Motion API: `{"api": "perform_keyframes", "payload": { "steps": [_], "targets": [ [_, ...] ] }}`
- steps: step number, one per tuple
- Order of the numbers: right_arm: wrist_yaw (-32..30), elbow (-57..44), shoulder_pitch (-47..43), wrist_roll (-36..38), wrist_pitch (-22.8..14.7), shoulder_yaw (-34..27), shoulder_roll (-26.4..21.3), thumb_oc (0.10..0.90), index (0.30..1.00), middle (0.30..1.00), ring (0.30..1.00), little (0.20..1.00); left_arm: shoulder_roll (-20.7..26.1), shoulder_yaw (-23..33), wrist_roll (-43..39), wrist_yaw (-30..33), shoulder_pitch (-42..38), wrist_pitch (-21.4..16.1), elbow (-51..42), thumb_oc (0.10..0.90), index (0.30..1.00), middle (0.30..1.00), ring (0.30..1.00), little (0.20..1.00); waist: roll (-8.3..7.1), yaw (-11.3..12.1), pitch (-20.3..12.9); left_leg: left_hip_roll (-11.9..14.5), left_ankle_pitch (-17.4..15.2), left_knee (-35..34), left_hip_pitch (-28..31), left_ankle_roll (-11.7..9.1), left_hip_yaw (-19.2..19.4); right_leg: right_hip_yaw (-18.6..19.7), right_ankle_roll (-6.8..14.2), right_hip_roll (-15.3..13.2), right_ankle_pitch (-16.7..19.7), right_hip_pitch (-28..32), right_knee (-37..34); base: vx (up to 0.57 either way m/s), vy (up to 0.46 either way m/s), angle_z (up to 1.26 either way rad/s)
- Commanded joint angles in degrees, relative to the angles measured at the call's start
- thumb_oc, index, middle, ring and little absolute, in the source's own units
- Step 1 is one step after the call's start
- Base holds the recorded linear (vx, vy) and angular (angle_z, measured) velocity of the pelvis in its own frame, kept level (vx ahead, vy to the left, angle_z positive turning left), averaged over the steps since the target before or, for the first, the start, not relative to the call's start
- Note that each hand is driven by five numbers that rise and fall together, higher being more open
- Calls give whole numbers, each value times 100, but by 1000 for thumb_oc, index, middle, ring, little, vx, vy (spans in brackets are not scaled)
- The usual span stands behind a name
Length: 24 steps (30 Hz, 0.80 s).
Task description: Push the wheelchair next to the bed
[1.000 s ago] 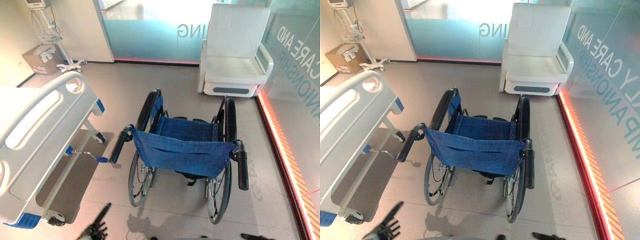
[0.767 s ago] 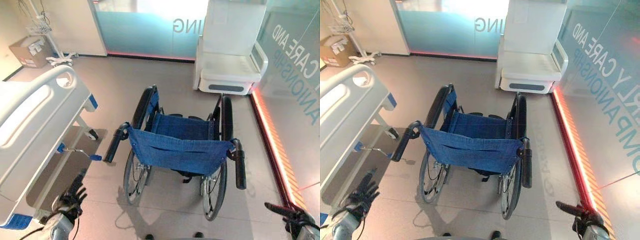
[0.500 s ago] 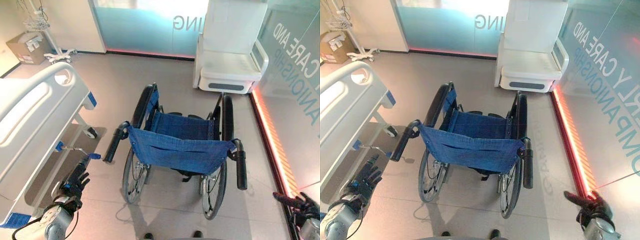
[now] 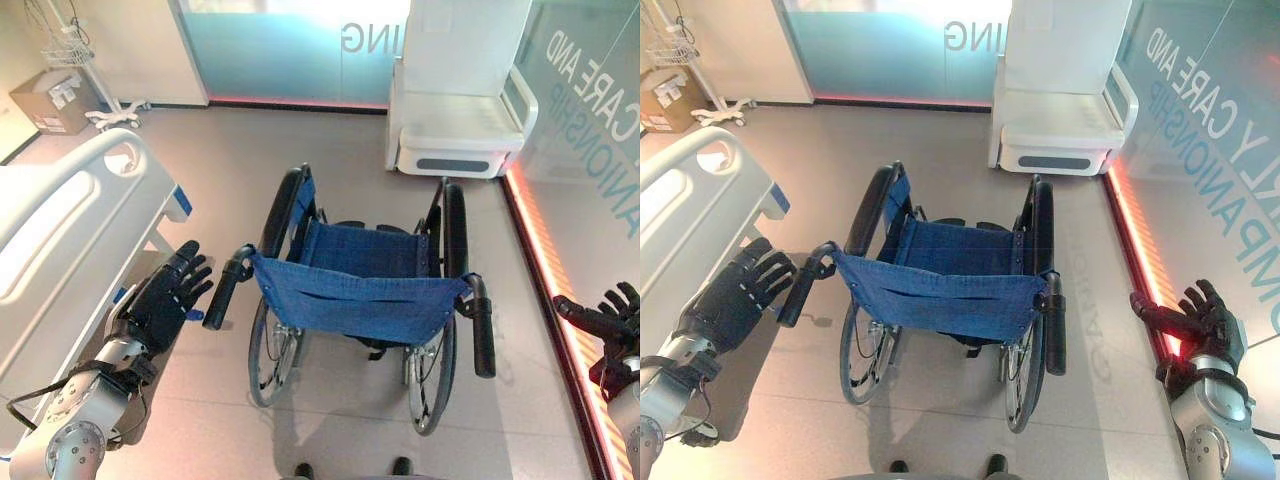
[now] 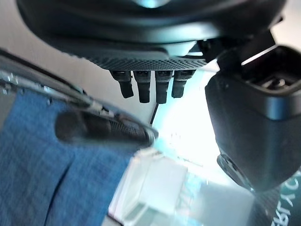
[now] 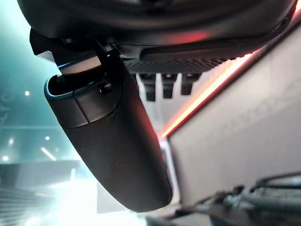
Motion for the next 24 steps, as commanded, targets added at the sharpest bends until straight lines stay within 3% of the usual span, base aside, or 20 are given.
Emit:
{"api": "perform_keyframes", "payload": {
  "steps": [1,6,11,21,24],
  "targets": [
    [188,-596,-472,453,-491,-184,-795,800,900,900,900,900,628,446,-287,-233,-437,-420,-286,800,900,900,900,900,7,-63,-271,-23,-57,19,-160,-89,259,-94,231,-301,-58,151,24,-23,13,-4],
    [414,-968,-310,860,-502,-196,-976,800,900,900,900,900,951,367,477,-1012,-180,-4,-566,800,900,900,900,900,3,-65,-271,-26,-34,19,-187,-96,303,-109,244,-294,-47,130,29,0,0,0],
    [398,-1127,-196,1271,-541,-190,-1318,800,900,900,900,900,1594,396,910,-1296,60,225,-656,800,900,900,900,900,26,-69,-257,-47,-9,19,-199,-87,329,-130,263,-292,-28,123,28,0,0,0],
    [457,-1409,94,1926,-529,-320,-1659,800,900,900,900,900,2353,1171,1306,-1384,647,-302,-848,800,900,900,900,900,37,-31,-250,-63,6,19,-220,-82,383,-195,289,-300,-32,121,21,0,0,0],
    [518,-1530,125,2065,-502,-274,-1753,800,900,900,900,900,2475,1340,1090,-1333,749,-497,-983,800,900,900,900,900,33,-16,-242,-63,18,19,-229,-88,384,-228,282,-301,-40,122,28,0,0,0]
  ]
}}
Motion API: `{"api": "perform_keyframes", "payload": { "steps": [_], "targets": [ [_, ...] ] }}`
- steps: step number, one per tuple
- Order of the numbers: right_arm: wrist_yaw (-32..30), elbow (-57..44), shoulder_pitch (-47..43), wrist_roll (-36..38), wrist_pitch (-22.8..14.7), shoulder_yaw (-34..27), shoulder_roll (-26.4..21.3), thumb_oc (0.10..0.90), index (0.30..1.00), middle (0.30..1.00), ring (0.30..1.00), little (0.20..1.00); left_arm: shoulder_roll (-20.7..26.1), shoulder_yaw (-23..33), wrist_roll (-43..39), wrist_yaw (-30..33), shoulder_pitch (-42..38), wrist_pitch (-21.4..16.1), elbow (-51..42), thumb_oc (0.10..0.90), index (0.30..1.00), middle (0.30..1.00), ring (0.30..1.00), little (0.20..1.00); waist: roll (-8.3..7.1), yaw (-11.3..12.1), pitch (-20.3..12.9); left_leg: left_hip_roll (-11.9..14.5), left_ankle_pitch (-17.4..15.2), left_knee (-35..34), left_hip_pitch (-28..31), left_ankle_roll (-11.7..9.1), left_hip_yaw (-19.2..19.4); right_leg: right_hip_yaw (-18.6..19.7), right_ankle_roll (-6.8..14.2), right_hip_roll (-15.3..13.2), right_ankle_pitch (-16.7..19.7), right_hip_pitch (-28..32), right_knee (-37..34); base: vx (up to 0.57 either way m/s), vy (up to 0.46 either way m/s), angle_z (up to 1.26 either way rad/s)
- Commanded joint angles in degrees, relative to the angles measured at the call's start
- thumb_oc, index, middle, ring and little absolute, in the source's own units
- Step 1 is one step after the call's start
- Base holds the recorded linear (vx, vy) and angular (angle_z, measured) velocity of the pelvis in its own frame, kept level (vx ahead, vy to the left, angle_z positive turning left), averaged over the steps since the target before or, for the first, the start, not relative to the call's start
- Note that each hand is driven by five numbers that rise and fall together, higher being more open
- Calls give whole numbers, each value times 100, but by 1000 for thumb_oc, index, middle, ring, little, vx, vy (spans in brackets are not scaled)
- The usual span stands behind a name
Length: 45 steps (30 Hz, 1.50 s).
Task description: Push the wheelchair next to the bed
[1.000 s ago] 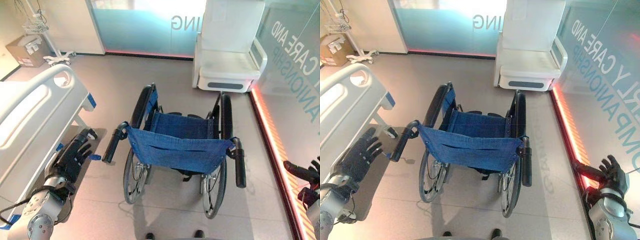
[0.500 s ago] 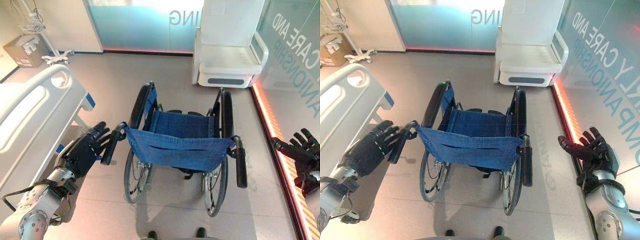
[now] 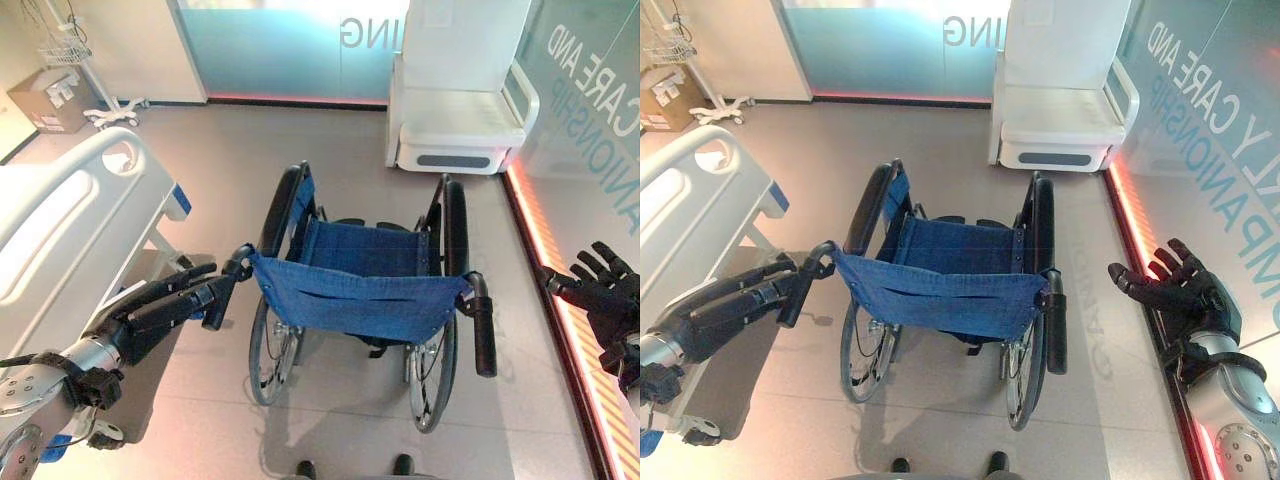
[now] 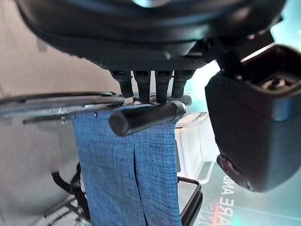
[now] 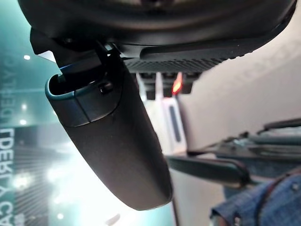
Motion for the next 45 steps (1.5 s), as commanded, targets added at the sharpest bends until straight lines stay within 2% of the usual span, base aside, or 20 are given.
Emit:
{"api": "perform_keyframes", "payload": {
  "steps": [1,7,10,16,21,25,28,31,35,38,40,42,45],
  "targets": [
    [312,-593,-554,335,-510,-263,-632,800,900,900,900,900,668,714,-163,-18,-442,-974,-146,800,900,900,900,900,14,-43,-238,-53,23,21,-137,-90,350,-205,267,-279,-50,168,31,0,0,0],
    [280,-687,-510,442,-550,-155,-673,800,900,900,900,900,709,423,-491,-259,-595,-1123,-461,800,900,900,900,900,3,-63,-246,-61,13,21,-140,-90,358,-223,280,-288,-52,174,29,0,0,0],
    [293,-714,-498,481,-545,-75,-721,800,900,900,900,900,744,296,-719,-342,-662,-1057,-595,800,900,900,900,900,6,-69,-246,-61,9,21,-140,-87,369,-222,282,-290,-52,170,29,0,0,0],
    [301,-819,-415,565,-538,99,-875,800,900,900,900,900,941,116,-66,-376,-574,-815,-656,800,900,900,900,900,30,-96,-204,-69,19,21,-148,-77,400,-173,285,-277,-41,150,19,0,0,0],
    [312,-839,-293,699,-534,100,-1175,800,900,900,900,900,1300,319,401,-369,-245,-527,-518,800,900,900,900,900,50,-131,-182,-79,27,21,-134,-70,427,-130,284,-252,-30,157,9,0,0,0],
    [424,-868,-120,856,-595,-23,-1322,800,900,900,900,900,1473,620,649,-649,152,-400,-489,800,900,900,900,900,65,-146,-179,-79,30,21,-123,-70,450,-111,292,-249,-30,162,9,3,2,-1],
    [367,-892,-74,953,-600,-24,-1381,800,900,900,900,900,1575,721,371,-740,269,-318,-533,800,900,900,900,900,67,-146,-184,-86,23,21,-123,-65,447,-104,301,-255,-38,163,9,10,3,-3],
    [343,-903,-48,978,-605,41,-1403,800,900,900,900,900,1621,651,-359,-839,240,-295,-657,800,900,900,900,900,76,-146,-188,-87,18,21,-128,-61,449,-115,309,-261,-37,157,9,0,0,0],
    [354,-896,-13,929,-684,153,-1383,800,900,900,900,900,1568,451,-525,-806,194,-193,-750,800,900,900,900,900,81,-137,-188,-86,12,21,-117,-59,456,-134,316,-266,-34,166,9,0,0,0],
    [323,-853,-4,926,-798,252,-1420,800,900,900,900,900,1570,332,218,-513,246,-51,-705,800,900,900,900,900,90,-117,-185,-88,16,21,-128,-56,449,-153,319,-267,-39,165,9,0,0,0],
    [325,-864,58,1033,-826,192,-1493,800,900,900,900,900,1615,492,1043,-272,458,56,-567,800,900,900,900,900,95,-100,-172,-97,29,21,-142,-49,428,-155,317,-265,-39,160,9,0,0,0],
    [329,-895,112,1128,-812,108,-1539,800,900,900,900,900,1655,753,1543,-278,698,79,-428,800,900,900,900,900,93,-93,-158,-107,33,21,-157,-46,405,-154,320,-268,-45,154,9,0,0,0],
    [318,-945,196,1245,-710,-58,-1551,800,900,900,900,900,1635,1183,1505,-688,1031,-31,-332,800,900,900,900,900,89,-68,-153,-112,34,21,-162,-50,381,-157,327,-275,-48,159,9,0,0,0]
  ]
}}
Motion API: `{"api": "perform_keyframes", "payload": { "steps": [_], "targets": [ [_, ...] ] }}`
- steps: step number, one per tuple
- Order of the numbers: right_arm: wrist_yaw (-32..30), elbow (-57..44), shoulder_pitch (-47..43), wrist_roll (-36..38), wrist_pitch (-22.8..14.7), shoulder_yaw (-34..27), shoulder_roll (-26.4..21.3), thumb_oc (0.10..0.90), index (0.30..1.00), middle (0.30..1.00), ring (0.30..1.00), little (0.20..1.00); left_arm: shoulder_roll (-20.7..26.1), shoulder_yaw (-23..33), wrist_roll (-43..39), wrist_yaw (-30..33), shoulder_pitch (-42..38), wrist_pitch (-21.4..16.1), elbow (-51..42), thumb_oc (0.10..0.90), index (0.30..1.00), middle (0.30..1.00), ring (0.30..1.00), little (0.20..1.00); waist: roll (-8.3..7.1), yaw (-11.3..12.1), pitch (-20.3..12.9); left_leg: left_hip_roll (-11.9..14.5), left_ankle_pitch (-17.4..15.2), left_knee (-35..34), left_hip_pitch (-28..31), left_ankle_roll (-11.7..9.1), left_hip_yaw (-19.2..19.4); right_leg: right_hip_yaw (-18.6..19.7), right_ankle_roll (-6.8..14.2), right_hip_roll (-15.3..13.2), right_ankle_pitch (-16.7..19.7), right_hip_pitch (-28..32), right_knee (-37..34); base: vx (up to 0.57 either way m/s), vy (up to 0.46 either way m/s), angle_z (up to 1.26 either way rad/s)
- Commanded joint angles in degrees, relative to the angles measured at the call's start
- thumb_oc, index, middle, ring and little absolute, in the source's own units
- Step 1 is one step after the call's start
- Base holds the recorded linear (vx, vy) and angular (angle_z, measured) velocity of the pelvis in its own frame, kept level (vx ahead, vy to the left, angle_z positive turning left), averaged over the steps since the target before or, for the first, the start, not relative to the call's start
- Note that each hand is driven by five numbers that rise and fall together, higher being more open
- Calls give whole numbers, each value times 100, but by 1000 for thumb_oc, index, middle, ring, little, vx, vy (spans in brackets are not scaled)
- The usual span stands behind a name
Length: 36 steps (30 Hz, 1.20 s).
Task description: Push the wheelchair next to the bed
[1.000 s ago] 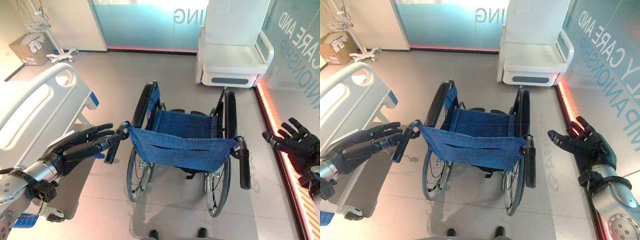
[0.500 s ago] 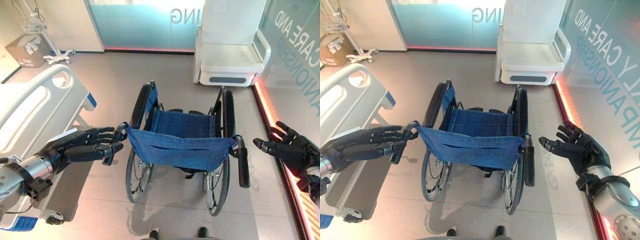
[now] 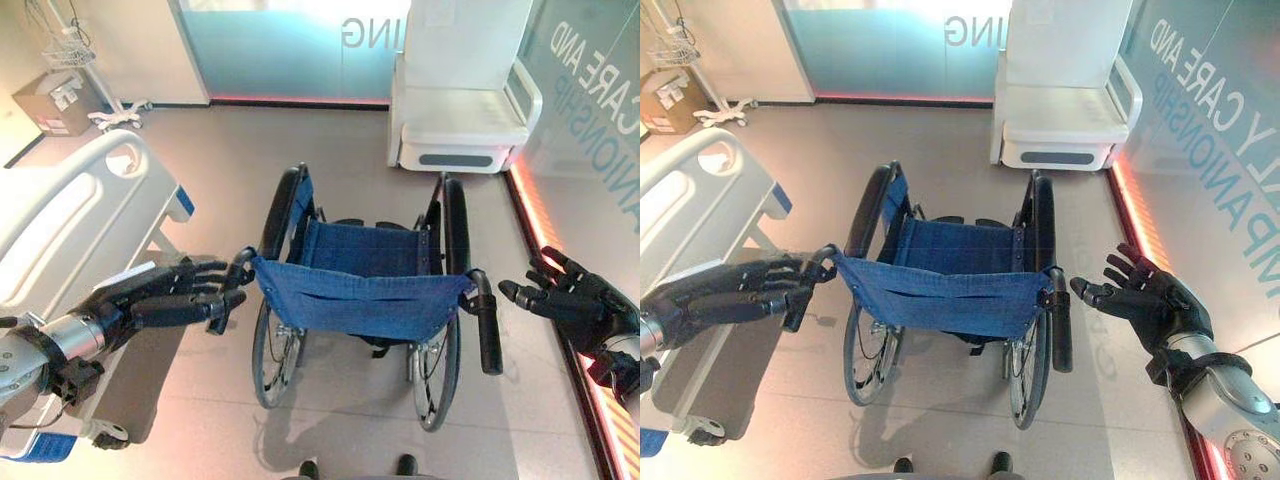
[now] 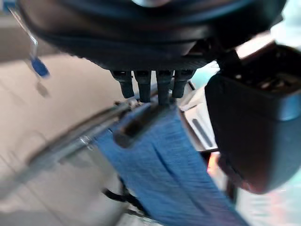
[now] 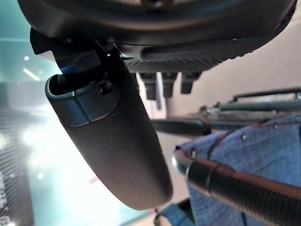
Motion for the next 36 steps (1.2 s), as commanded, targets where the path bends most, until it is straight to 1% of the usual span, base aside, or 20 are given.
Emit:
{"api": "perform_keyframes", "payload": {
  "steps": [1,4,9,11,13,14,15,17,19,20,22,24,25,27,29,30,33,35,36],
  "targets": [
    [125,-394,-429,287,-629,-506,-335,800,900,900,900,900,436,709,254,-285,270,-139,286,800,900,900,900,900,27,-25,-124,-91,33,20,-130,-52,294,-180,311,-253,-60,207,8,0,0,0],
    [182,-382,-375,214,-641,-491,-265,800,900,900,900,900,428,798,206,-486,368,-64,175,800,900,900,900,900,38,-12,-133,-83,28,20,-115,-53,301,-207,318,-262,-64,226,8,7,-1,1],
    [203,-350,-336,212,-732,-410,-273,800,900,900,900,900,529,929,729,-185,560,83,265,800,900,900,900,900,42,-9,-121,-93,24,20,-115,-49,282,-207,325,-256,-66,224,8,4,-2,1],
    [212,-372,-279,273,-696,-478,-285,800,900,900,900,900,540,1093,921,-245,689,58,353,800,900,900,900,900,42,-9,-124,-93,26,20,-114,-51,278,-198,329,-253,-66,225,8,0,0,0],
    [221,-400,-231,316,-677,-532,-287,800,900,900,900,900,524,1184,747,-303,775,-1,344,800,900,900,900,900,35,-17,-126,-91,27,20,-113,-54,271,-188,330,-257,-65,222,8,0,0,0],
    [209,-403,-239,324,-669,-530,-286,800,900,900,900,900,512,1174,679,-323,765,-7,328,800,900,900,900,900,32,-15,-125,-92,26,20,-111,-53,270,-190,329,-257,-69,227,8,0,0,0],
    [192,-389,-278,303,-662,-493,-266,800,900,900,900,900,492,1119,420,-390,693,-30,287,800,900,900,900,900,32,-12,-117,-91,23,20,-108,-53,266,-193,325,-257,-77,233,8,0,0,0],
    [209,-368,-296,266,-678,-454,-250,800,900,900,900,900,477,1050,208,-336,634,-44,254,800,900,900,900,900,33,-11,-116,-87,21,20,-111,-55,267,-194,325,-257,-79,231,8,0,0,0],
    [212,-353,-325,210,-715,-369,-229,800,900,900,900,900,472,899,-71,-126,505,-12,216,800,900,900,900,900,37,-14,-111,-85,22,20,-110,-55,263,-190,327,-259,-82,235,8,0,0,0],
    [177,-365,-354,195,-730,-307,-230,800,900,900,900,900,470,802,-354,132,402,35,203,800,900,900,900,900,32,-17,-109,-85,20,20,-110,-55,261,-189,327,-260,-84,236,8,0,0,0],
    [180,-343,-365,180,-736,-277,-215,800,900,900,900,900,438,697,-593,395,275,49,241,800,900,900,900,900,32,-15,-111,-83,18,20,-108,-60,255,-191,333,-260,-92,241,8,0,0,0],
    [190,-324,-392,174,-722,-241,-206,800,900,900,900,900,359,540,-901,667,124,-15,325,800,900,900,900,900,18,-27,-111,-86,10,20,-106,-59,245,-179,332,-257,-99,241,8,0,0,0],
    [183,-330,-399,175,-716,-236,-205,800,900,900,900,900,335,502,-953,670,84,-16,338,800,900,900,900,900,15,-30,-112,-86,9,20,-106,-59,246,-179,330,-256,-100,241,8,0,0,0],
    [169,-323,-466,98,-701,-146,-143,800,900,900,900,900,179,252,-1246,657,-155,12,362,800,900,900,900,900,11,-31,-112,-77,8,20,-106,-60,250,-182,324,-256,-104,241,8,0,0,0],
    [145,-324,-499,75,-711,-98,-131,800,900,900,900,900,113,79,-1296,574,-278,61,345,800,900,900,900,900,8,-36,-106,-74,10,20,-105,-61,252,-170,322,-256,-107,242,8,0,0,0],
    [93,-329,-529,92,-734,-55,-158,800,900,900,900,900,89,-118,-1473,567,-395,171,297,800,900,900,900,900,7,-49,-102,-70,11,20,-106,-63,253,-157,317,-254,-105,236,8,0,0,0],
    [28,-273,-633,122,-762,58,-241,800,900,900,900,900,85,-476,-1860,645,-652,359,269,800,900,900,900,900,10,-74,-96,-66,11,20,-99,-71,268,-140,317,-246,-100,233,8,0,0,0],
    [1,-241,-694,153,-773,121,-301,800,900,900,900,900,123,-638,-2105,742,-788,374,288,800,900,900,900,900,8,-96,-89,-68,13,20,-92,-70,275,-120,313,-239,-96,235,8,0,0,0],
    [-32,-231,-747,164,-784,193,-337,800,900,900,900,900,122,-804,-2297,894,-925,340,301,800,900,900,900,900,8,-118,-86,-67,12,20,-84,-69,290,-102,308,-234,-98,237,8,37,7,0]
  ]
}}
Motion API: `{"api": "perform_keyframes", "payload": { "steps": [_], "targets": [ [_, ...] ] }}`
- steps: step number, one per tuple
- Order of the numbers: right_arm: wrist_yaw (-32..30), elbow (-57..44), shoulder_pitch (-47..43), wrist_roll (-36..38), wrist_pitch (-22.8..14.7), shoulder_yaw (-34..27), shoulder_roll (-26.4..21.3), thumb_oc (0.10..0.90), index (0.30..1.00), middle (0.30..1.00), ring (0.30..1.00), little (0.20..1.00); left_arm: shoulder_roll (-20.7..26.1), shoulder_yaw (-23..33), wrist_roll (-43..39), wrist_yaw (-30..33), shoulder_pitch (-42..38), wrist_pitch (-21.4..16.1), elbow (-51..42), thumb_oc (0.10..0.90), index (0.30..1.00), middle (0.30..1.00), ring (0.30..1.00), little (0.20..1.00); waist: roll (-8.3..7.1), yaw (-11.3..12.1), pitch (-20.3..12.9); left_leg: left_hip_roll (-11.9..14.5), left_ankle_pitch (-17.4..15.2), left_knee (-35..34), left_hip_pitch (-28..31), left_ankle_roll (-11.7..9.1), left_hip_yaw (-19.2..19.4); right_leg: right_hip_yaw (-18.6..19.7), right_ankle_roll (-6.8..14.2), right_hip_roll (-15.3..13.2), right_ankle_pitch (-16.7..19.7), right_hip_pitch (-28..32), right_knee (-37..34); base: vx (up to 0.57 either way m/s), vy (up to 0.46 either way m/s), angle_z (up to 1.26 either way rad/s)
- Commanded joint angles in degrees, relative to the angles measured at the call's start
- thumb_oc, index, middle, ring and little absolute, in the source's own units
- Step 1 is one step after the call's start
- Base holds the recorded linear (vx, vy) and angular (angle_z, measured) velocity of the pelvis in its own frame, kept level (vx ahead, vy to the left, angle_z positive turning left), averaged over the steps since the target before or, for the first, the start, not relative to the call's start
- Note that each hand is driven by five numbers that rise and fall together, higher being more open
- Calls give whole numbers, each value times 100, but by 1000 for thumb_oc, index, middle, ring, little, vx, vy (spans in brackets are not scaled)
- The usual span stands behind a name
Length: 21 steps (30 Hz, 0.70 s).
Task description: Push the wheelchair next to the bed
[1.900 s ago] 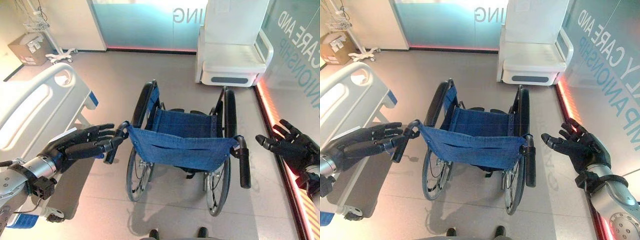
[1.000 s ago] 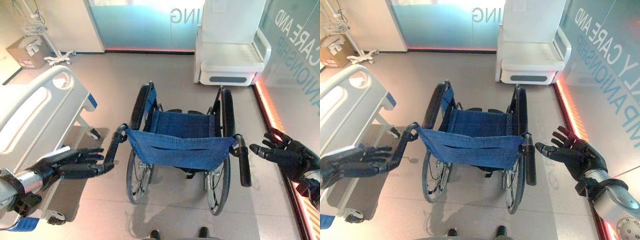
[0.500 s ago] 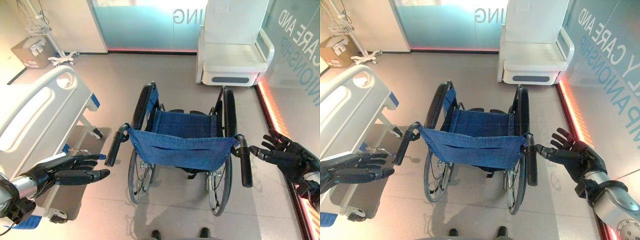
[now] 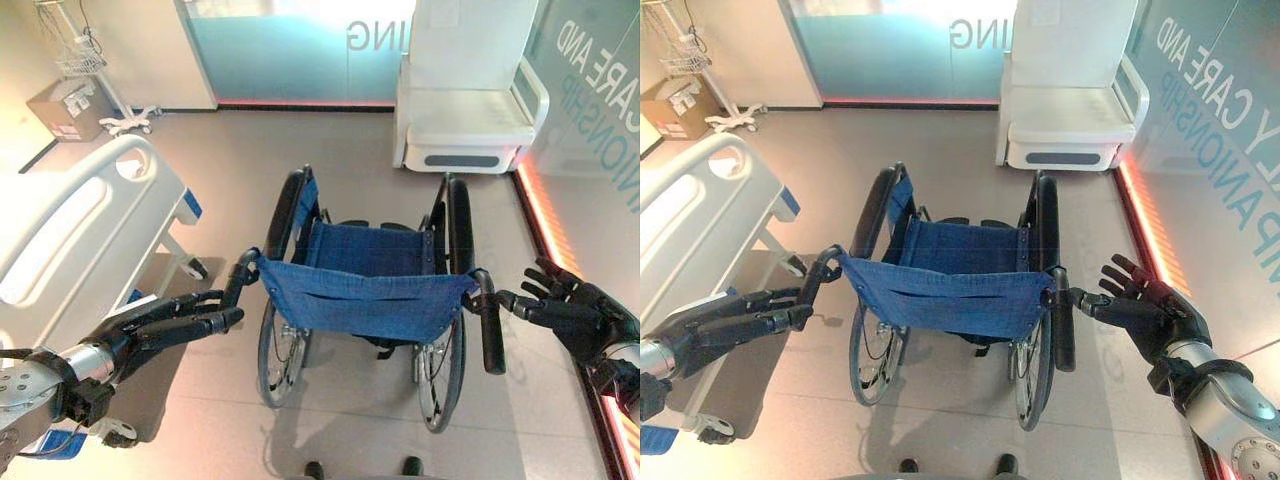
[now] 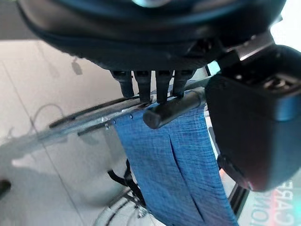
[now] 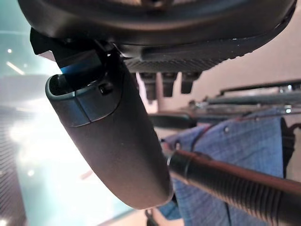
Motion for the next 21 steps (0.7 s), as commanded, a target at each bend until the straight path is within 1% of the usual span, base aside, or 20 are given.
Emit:
{"api": "perform_keyframes", "payload": {
  "steps": [1,2,4,7,8,11,14,18,21],
  "targets": [
    [-47,-133,-858,83,-750,53,-328,800,900,900,900,900,274,-96,-809,232,-695,-290,54,800,900,900,900,900,-109,-158,-49,-61,-16,18,-104,-94,311,-90,297,-228,-111,236,8,41,10,1],
    [-44,-118,-886,72,-742,87,-327,800,900,900,900,900,260,-165,-866,272,-761,-293,80,800,900,900,900,900,-109,-172,-50,-62,-17,18,-102,-93,317,-79,297,-226,-113,236,8,43,14,1],
    [-62,-132,-919,107,-728,130,-361,800,900,900,900,900,282,-345,-978,277,-960,-170,115,800,900,900,900,900,-106,-207,-49,-55,-18,18,-94,-95,348,-53,292,-220,-116,235,8,17,7,0],
    [-96,-156,-944,169,-731,150,-426,800,900,900,900,900,352,-530,-680,-102,-1073,74,139,800,900,900,900,900,-102,-238,-42,-47,-13,18,-96,-95,374,-26,287,-210,-109,224,8,6,3,-1],
    [-128,-149,-981,219,-753,170,-491,800,900,900,900,900,448,-620,-553,-274,-1091,202,124,800,900,900,900,900,-94,-248,-39,-46,-6,18,-107,-96,374,0,282,-203,-105,212,8,0,0,0],
    [-162,-94,-1085,294,-818,272,-601,800,900,900,900,900,579,-793,-613,-238,-1189,338,186,800,900,900,900,900,-86,-267,-27,-54,-8,18,-103,-94,374,29,286,-195,-101,209,8,0,0,0],
    [-238,-42,-1212,405,-799,395,-708,800,900,900,900,900,677,-1001,-1038,5,-1418,256,349,800,900,900,900,900,-76,-305,-30,-59,-23,18,-81,-91,400,68,290,-188,-104,218,8,24,3,0],
    [-239,-33,-1242,424,-746,444,-703,800,900,900,900,900,672,-1080,-1291,269,-1574,70,404,800,900,900,900,900,-67,-331,-40,-53,-25,18,-65,-88,422,97,283,-183,-109,228,8,9,3,-1],
    [-230,21,-1350,392,-678,544,-664,800,900,900,900,900,637,-1230,-1500,590,-1877,-51,505,800,900,900,900,900,-69,-353,-54,-54,-22,18,-58,-90,429,113,279,-181,-113,239,8,11,2,-1]
  ]
}}
